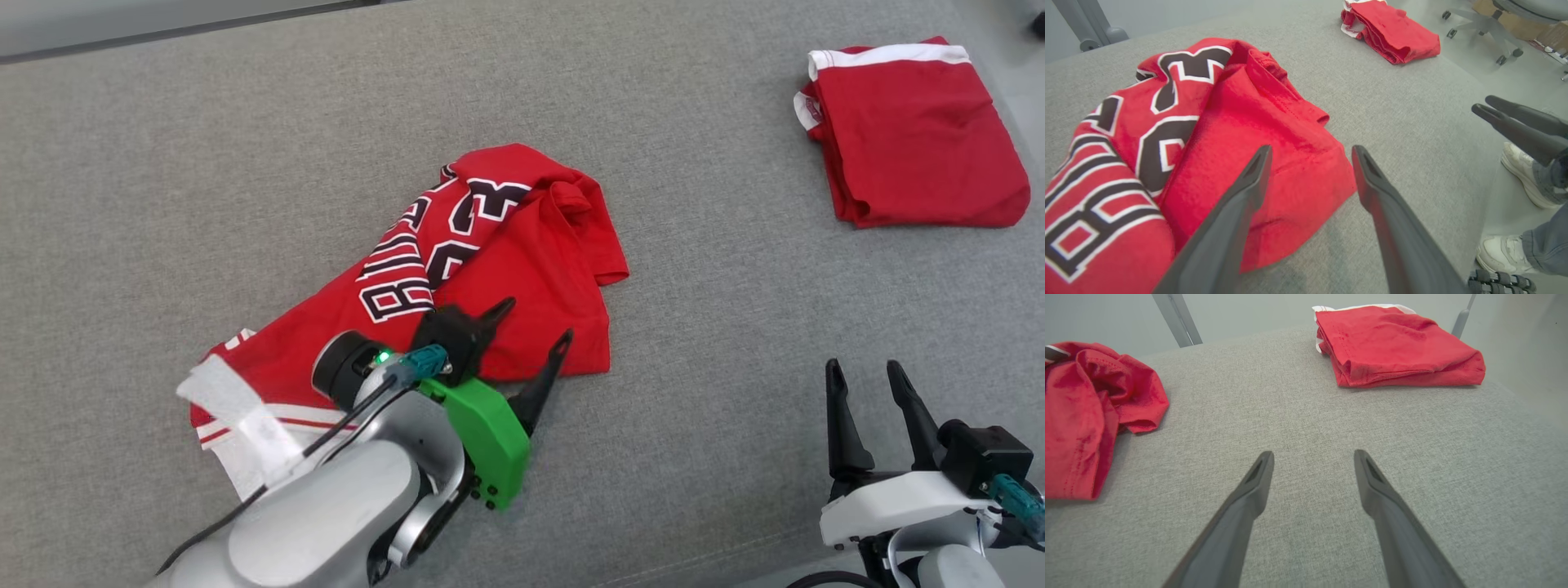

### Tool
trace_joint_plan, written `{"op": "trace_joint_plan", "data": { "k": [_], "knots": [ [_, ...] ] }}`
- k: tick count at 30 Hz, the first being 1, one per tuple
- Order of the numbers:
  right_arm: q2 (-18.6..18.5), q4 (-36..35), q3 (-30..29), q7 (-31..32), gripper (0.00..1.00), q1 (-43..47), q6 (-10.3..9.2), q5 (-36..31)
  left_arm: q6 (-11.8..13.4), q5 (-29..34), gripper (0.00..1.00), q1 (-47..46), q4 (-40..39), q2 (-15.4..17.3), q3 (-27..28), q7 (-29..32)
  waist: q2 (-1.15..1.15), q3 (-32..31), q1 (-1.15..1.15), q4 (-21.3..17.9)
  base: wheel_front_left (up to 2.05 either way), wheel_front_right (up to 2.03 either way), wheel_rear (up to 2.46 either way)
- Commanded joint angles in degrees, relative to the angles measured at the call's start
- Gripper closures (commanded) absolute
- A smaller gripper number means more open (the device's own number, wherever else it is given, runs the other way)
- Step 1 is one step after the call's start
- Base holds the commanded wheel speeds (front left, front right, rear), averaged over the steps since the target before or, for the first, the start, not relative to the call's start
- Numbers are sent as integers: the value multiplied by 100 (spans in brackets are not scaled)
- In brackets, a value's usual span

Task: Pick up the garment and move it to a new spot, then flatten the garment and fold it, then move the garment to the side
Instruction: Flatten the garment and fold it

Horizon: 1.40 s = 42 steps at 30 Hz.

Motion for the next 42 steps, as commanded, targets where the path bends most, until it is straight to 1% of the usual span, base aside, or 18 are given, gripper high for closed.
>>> {"op": "trace_joint_plan", "data": {
  "k": [1,4,8,9,10,11,13,14,15,16,23,32,38,42],
  "knots": [
    [-18,20,1,-7,0,-56,-7,63,-103,39,0,-168,229,-85,-32,35,0,146,0,-163,0,0,0],
    [-15,37,-5,-7,0,-77,-7,108,-324,108,0,-414,760,-265,-139,88,0,210,0,-265,0,0,0],
    [-15,45,-32,-7,0,-94,-7,150,-559,108,0,-578,1248,-336,-241,166,0,264,0,-344,0,0,0],
    [-15,46,-33,-7,0,-100,-7,161,-601,126,21,-601,1325,-332,-260,158,0,272,0,-353,0,0,0],
    [-15,46,-36,-7,0,-104,-7,170,-634,116,49,-607,1402,-342,-260,130,0,278,0,-359,0,0,0],
    [-16,45,-43,-7,0,-103,-7,171,-666,109,57,-611,1463,-345,-267,121,0,282,0,-359,0,0,0],
    [-15,46,-52,-7,0,-102,-7,178,-717,109,79,-642,1569,-359,-276,85,0,288,0,-350,0,0,0],
    [-15,53,-53,-7,0,-111,-7,187,-731,93,86,-650,1624,-370,-271,69,0,292,0,-344,0,0,0],
    [-15,59,-45,-7,0,-124,-7,196,-760,88,91,-653,1675,-380,-271,47,0,295,0,-338,0,0,0],
    [-16,66,-33,-7,0,-132,-7,204,-772,80,100,-652,1734,-394,-278,45,0,296,0,-335,0,0,0],
    [-16,59,-40,-7,0,-170,-7,180,-930,-5,100,-637,1978,-532,-274,-86,0,282,0,-325,0,0,0],
    [-16,85,-96,-7,0,-99,-7,119,-1020,-189,100,-610,1662,-618,-155,-233,0,230,0,-306,0,0,0],
    [-16,96,-93,-7,0,-91,-7,134,-933,-208,100,-467,1188,-658,-120,-340,0,197,0,-318,0,0,0],
    [-16,103,-89,-7,0,-93,-7,133,-878,-158,100,-435,887,-632,-176,-288,0,193,0,-330,0,0,0]
  ]
}}
